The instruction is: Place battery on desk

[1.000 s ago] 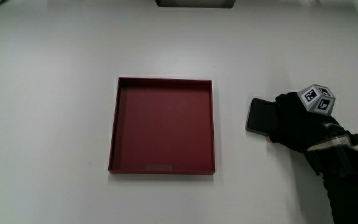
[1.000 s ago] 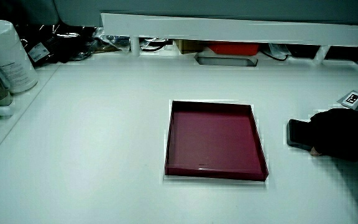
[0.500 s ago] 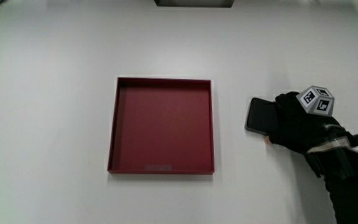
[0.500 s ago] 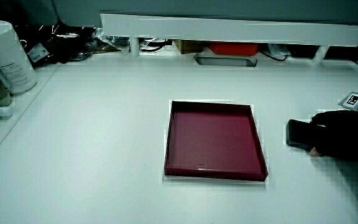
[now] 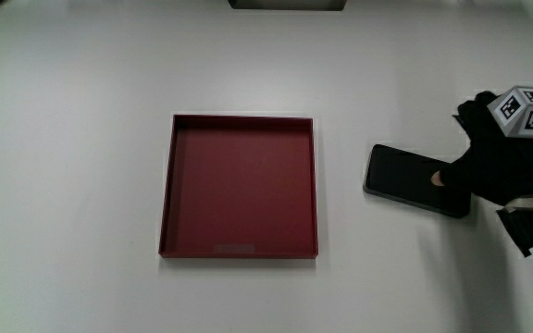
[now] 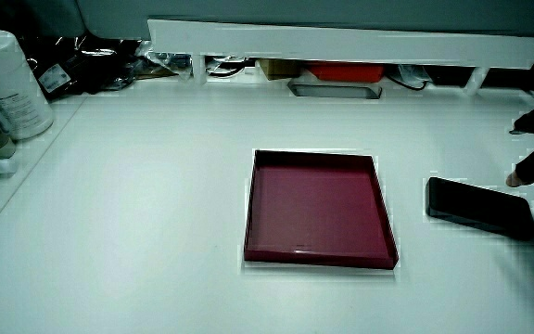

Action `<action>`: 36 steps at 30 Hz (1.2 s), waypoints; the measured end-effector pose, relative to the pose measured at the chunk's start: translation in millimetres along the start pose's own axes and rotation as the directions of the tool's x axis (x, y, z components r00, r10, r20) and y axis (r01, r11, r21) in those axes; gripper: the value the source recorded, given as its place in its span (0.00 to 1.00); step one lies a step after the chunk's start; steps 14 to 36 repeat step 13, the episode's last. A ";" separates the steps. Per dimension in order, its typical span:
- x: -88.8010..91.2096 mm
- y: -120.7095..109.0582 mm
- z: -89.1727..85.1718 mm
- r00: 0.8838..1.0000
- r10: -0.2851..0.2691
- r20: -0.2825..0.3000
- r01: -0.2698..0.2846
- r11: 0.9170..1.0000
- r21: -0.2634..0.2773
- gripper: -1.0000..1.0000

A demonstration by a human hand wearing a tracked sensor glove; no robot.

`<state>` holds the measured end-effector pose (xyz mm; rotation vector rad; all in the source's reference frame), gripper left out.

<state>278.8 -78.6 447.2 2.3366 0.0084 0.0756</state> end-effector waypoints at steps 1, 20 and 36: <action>-0.1 -2.3 4.0 1.000 -0.013 0.012 0.013 1.000 0.008 0.00; -35.6 -29.7 36.1 0.995 0.073 0.073 -0.077 0.995 0.061 0.00; -35.6 -29.7 36.1 0.995 0.073 0.073 -0.077 0.995 0.061 0.00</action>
